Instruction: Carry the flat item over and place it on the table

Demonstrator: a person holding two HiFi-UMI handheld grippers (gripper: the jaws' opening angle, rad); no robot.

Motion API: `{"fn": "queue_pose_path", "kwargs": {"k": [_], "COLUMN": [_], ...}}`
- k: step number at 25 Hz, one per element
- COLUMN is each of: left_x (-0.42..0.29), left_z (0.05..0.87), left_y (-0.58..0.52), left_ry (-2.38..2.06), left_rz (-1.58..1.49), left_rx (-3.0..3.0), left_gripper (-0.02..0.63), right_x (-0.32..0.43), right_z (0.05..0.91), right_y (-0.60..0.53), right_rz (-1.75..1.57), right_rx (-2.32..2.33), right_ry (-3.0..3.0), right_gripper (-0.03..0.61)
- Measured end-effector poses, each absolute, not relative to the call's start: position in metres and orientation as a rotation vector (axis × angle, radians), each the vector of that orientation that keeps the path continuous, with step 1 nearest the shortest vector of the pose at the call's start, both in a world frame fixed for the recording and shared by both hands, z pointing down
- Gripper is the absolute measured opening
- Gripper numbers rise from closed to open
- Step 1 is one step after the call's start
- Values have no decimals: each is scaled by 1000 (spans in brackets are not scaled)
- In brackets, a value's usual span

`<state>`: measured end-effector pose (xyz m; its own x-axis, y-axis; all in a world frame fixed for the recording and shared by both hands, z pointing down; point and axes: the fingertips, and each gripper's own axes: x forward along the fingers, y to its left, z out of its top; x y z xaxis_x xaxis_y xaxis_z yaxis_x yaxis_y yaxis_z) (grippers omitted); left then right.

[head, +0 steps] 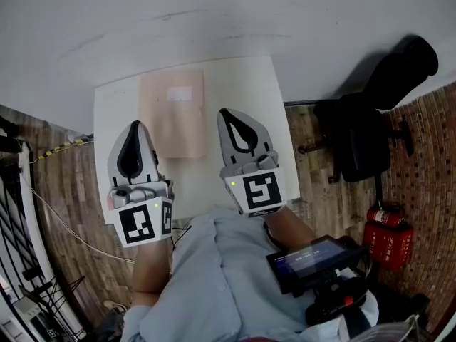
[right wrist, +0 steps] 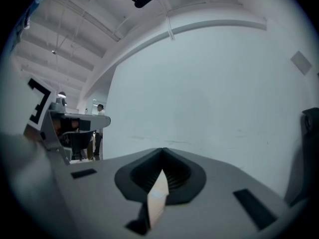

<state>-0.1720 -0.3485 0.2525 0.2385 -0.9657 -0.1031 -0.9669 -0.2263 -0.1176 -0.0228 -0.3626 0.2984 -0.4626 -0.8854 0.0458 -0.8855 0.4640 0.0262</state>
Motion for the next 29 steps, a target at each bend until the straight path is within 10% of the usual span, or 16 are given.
{"fn": "queue_pose_path", "kwargs": {"k": [29], "left_x": [-164], "left_z": [262], "left_y": [-357], "left_ry": [1835], "left_rz": [-44], "left_rx": [-2353], "left_gripper": [9], "right_x": [-30], "right_z": [311], "right_y": [-372], "right_rz": [27], "right_rx": [1535], "right_ry": [-2656], "right_gripper": [3]}}
